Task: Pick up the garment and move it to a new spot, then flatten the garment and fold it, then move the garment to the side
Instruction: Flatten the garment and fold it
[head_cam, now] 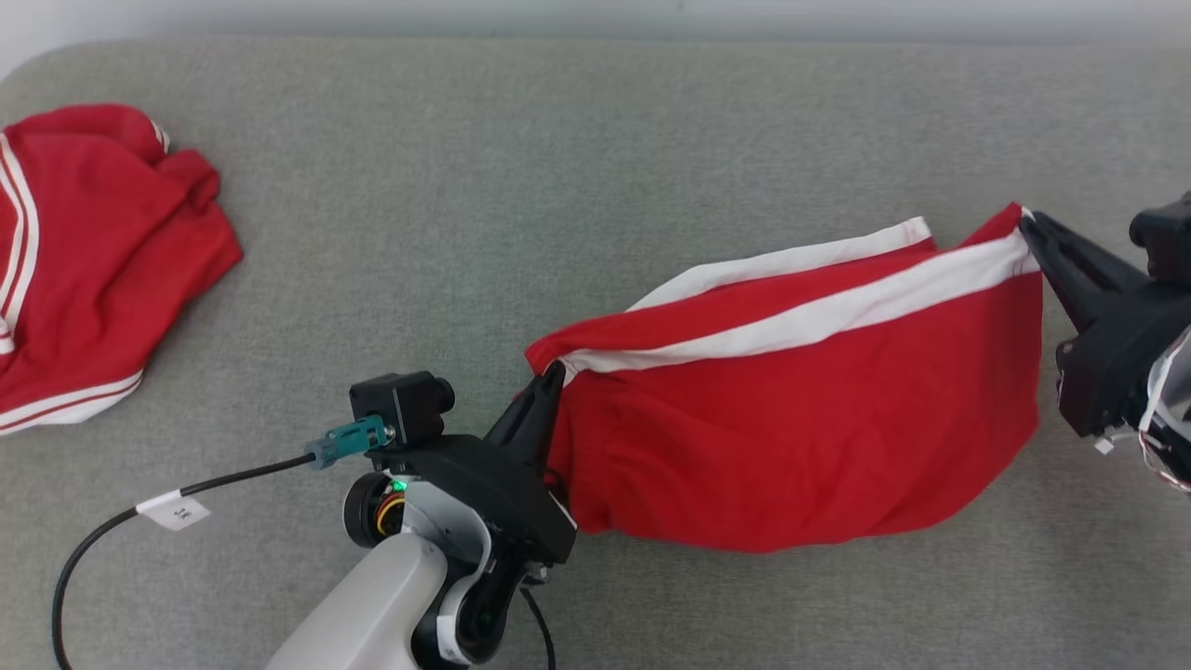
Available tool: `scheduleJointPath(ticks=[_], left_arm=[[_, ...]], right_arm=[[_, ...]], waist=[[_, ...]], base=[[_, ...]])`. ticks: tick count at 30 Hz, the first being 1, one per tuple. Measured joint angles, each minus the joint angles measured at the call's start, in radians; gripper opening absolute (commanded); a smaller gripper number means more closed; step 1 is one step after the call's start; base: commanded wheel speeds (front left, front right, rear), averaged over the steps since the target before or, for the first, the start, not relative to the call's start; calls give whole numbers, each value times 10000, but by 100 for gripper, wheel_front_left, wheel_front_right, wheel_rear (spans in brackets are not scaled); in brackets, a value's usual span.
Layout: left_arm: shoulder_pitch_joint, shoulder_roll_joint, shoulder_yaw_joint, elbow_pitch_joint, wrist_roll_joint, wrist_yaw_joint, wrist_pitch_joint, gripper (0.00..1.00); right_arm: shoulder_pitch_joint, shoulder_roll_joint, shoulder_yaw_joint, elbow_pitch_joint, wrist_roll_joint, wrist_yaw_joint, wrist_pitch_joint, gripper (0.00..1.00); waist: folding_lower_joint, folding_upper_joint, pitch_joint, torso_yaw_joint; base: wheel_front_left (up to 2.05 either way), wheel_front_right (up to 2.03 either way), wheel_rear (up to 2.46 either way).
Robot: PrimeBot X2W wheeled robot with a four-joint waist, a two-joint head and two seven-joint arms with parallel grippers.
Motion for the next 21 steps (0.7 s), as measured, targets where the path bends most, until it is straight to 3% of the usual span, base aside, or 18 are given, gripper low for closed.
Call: scheduleJointPath(ticks=[12,13,14,15,21], left_arm=[[-601,-443,150,489,190,165,-458,2],[-643,-466,144,535,203,159,-472,75],[-664,-516,161,587,230,165,-575,100],[-689,-552,174,629,236,165,-644,100],[-724,-527,167,959,393,19,-1034,100]], right_arm=[[-1446,345,759,2063,194,0,-759,0],[-1506,401,805,2157,267,0,-742,31],[-1560,439,884,2207,297,0,-719,84],[-1607,456,972,2219,328,0,-769,100],[-1871,439,1292,2474,571,0,-949,100]], waist=[[-2,0,762,841],[-2,0,800,883],[-2,0,834,918],[-2,1,858,945],[-4,0,643,926]], base=[[0,0,0],[0,0,0],[0,0,0],[0,0,0],[0,0,0]])
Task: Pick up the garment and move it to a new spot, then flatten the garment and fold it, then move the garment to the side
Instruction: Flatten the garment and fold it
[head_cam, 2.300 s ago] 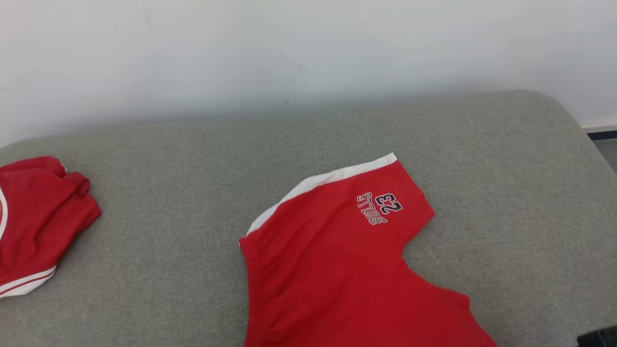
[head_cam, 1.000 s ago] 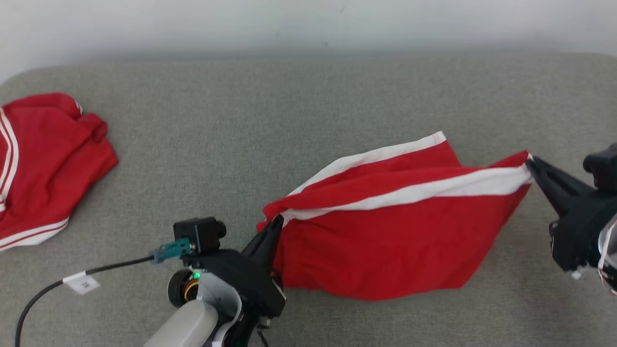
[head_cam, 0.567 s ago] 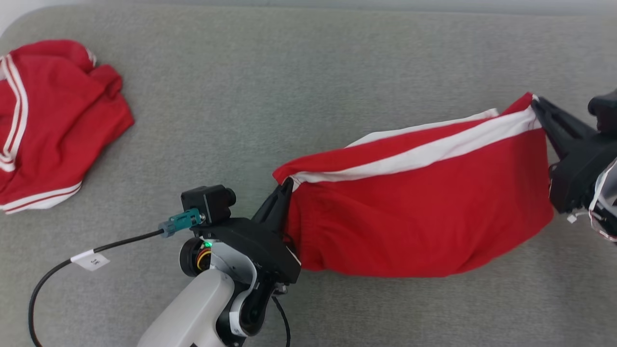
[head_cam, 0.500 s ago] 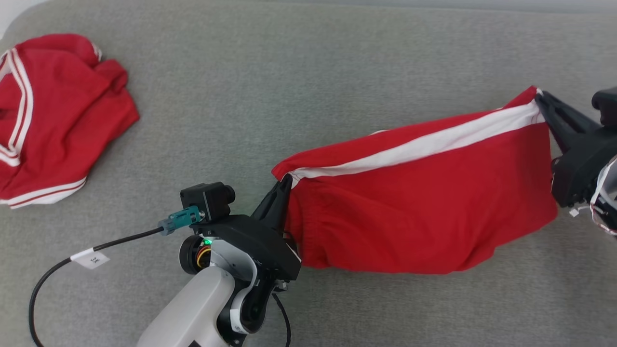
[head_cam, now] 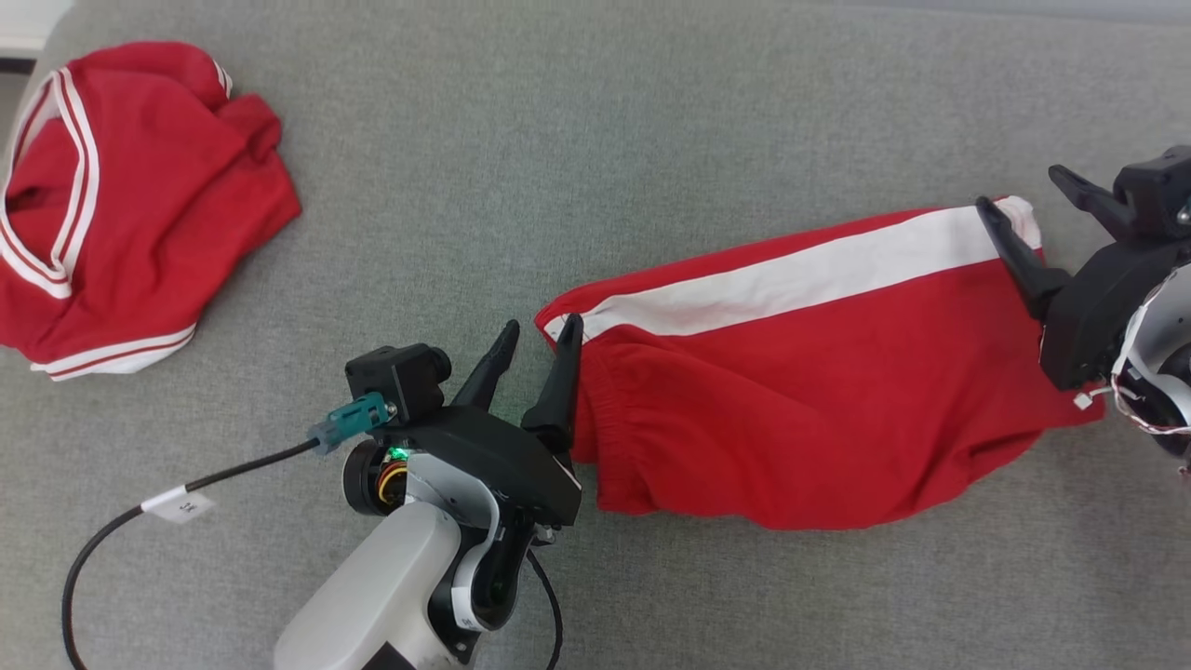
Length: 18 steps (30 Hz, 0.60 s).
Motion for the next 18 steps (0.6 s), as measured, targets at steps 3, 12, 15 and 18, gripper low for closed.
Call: scheduleJointPath(ticks=[3,12,15,18], left_arm=[[64,123,-36,15,224,-23,-387,100],[1447,865,426,-282,1743,431,-1327,100],[2159,807,1248,-1062,2765,500,-1344,100],[3121,520,2017,-1699,3800,313,-1354,100]], right_arm=[[12,-10,6,86,247,0,153,100],[1015,180,-571,334,886,0,1517,100],[1494,284,-934,366,943,0,1768,100],[1852,458,-1356,464,1009,0,2002,100]], waist=[[0,0,-236,-55],[-1,-2,-1229,-237],[-2,-2,-1556,-264],[-2,-3,-1821,-250]], base=[[0,0,0],[0,0,0],[0,0,0],[0,0,0]])
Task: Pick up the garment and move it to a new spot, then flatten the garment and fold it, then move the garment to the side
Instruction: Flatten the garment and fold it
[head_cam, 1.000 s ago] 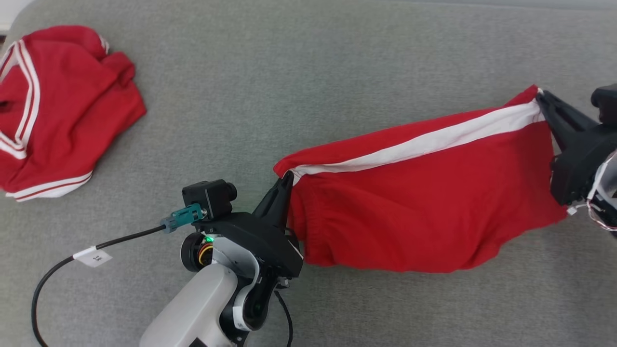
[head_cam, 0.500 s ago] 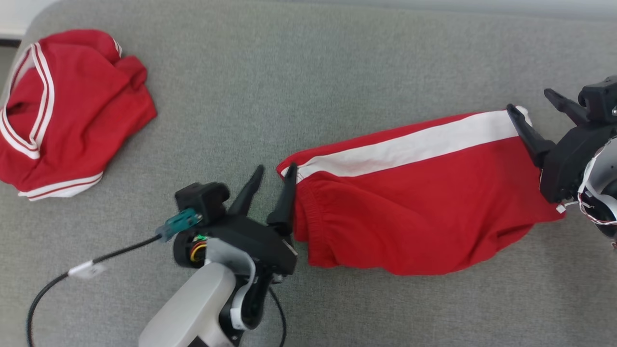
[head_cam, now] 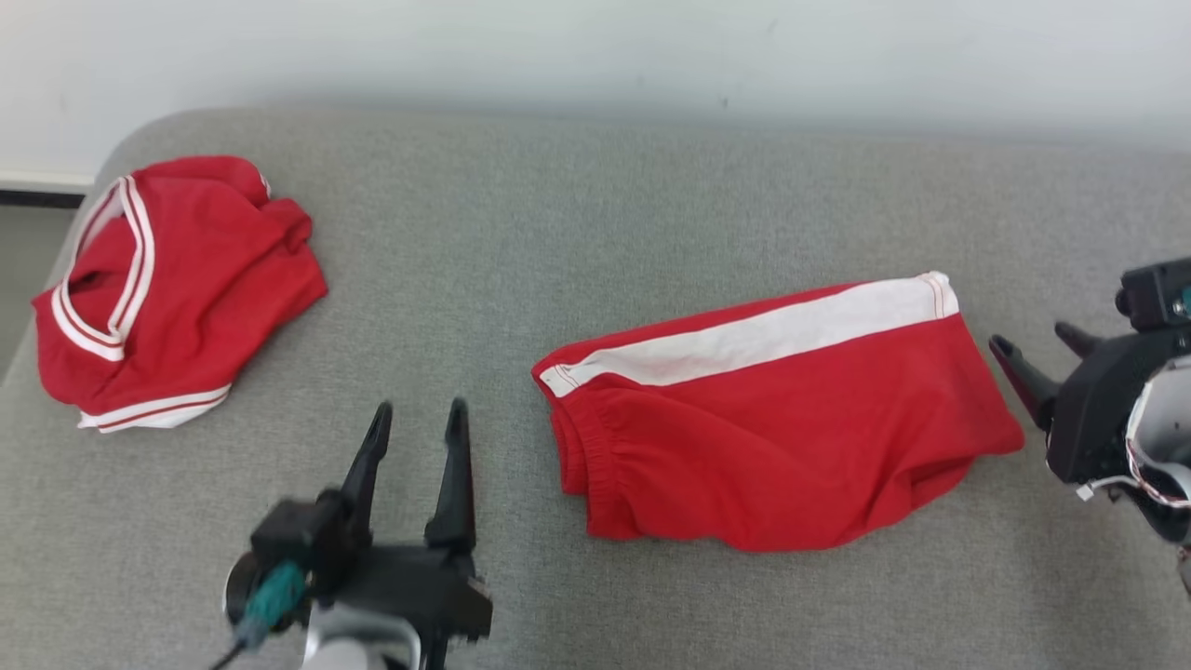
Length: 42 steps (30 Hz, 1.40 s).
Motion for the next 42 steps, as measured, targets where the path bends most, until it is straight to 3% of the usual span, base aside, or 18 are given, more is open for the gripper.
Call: scheduleJointPath(ticks=[7,16,38,39,40,41,42], left_arm=[[1643,-740,1622,-803,2243,-539,0,100],[2419,-1060,1994,-991,4163,-1170,0,100],[2754,-1461,2681,-1170,4738,-1741,-2,100],[2754,-1463,2698,-1164,4738,-1741,0,100],[2754,-1469,2719,-1151,4738,-1741,0,100],[2754,-1473,2731,-1135,4736,-1741,-2,100],[2754,-1475,2746,-1118,4736,-1741,0,100]], right_arm=[[477,495,-976,303,-255,0,351,100],[546,972,-2040,627,-828,0,667,100],[512,1812,-3672,911,-2148,-38,2000,100],[528,1827,-3662,844,-2151,-46,2054,87],[563,1831,-3605,734,-2196,-48,2086,13],[611,1848,-3553,650,-2201,-48,2094,0],[669,1870,-3503,571,-2190,-46,2107,0]], waist=[[0,0,-262,271],[2,0,-24,591],[2,0,976,1488],[3,0,983,1489],[3,0,980,1481],[3,0,973,1468],[2,0,961,1455]], base=[[0,0,0],[0,0,0],[0,0,0],[0,0,0],[0,0,0],[0,0,0],[0,0,0]])
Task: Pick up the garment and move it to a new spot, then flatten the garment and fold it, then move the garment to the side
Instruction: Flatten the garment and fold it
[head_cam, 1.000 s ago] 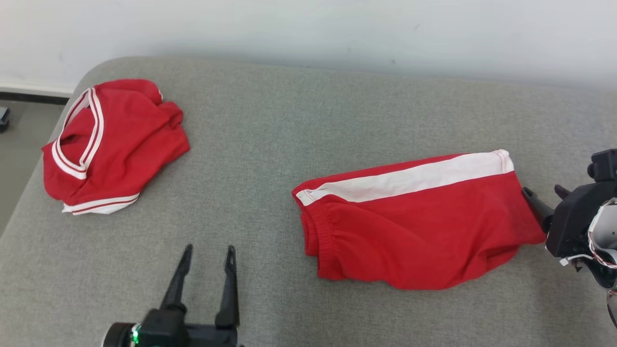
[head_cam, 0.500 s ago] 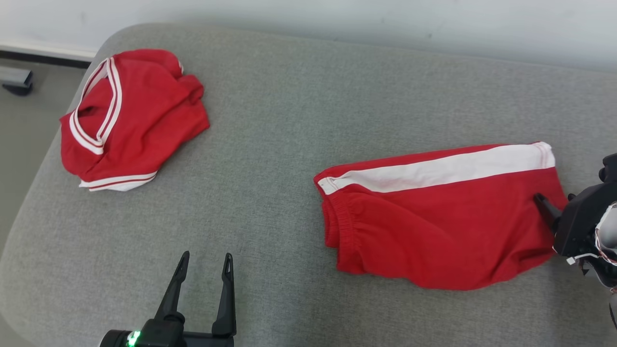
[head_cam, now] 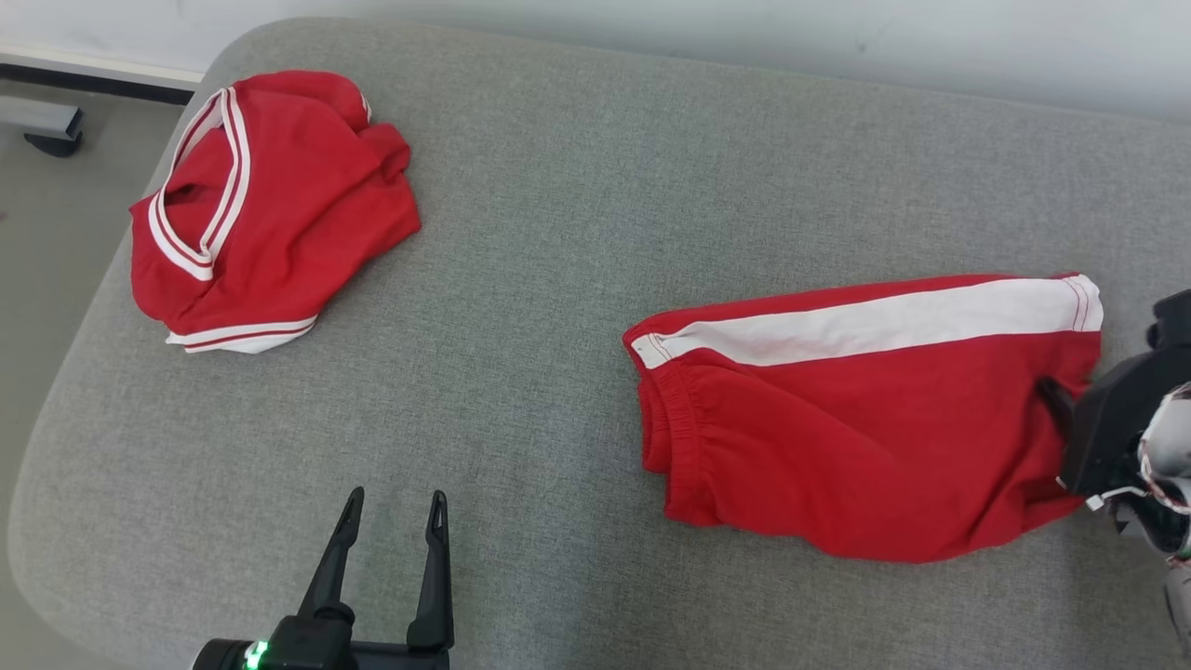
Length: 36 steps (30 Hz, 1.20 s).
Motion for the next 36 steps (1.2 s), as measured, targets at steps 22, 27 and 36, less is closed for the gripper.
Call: scheduleJointPath(ticks=[22,27,36], left_arm=[[57,-8,-48,144,-282,13,0,100],[59,-10,-113,148,-326,12,0,100],[205,-10,-125,209,-385,13,0,100]], right_arm=[[1481,-222,-2134,-1509,-1732,48,-662,0],[1884,-483,-2750,-1979,-2387,48,-527,0],[2465,109,-2673,-3618,-2736,48,159,0]], waist=[[0,1,-615,-525],[1,2,-709,-450],[0,1,-1105,-393]], base=[[0,0,0],[0,0,0],[0,0,0]])
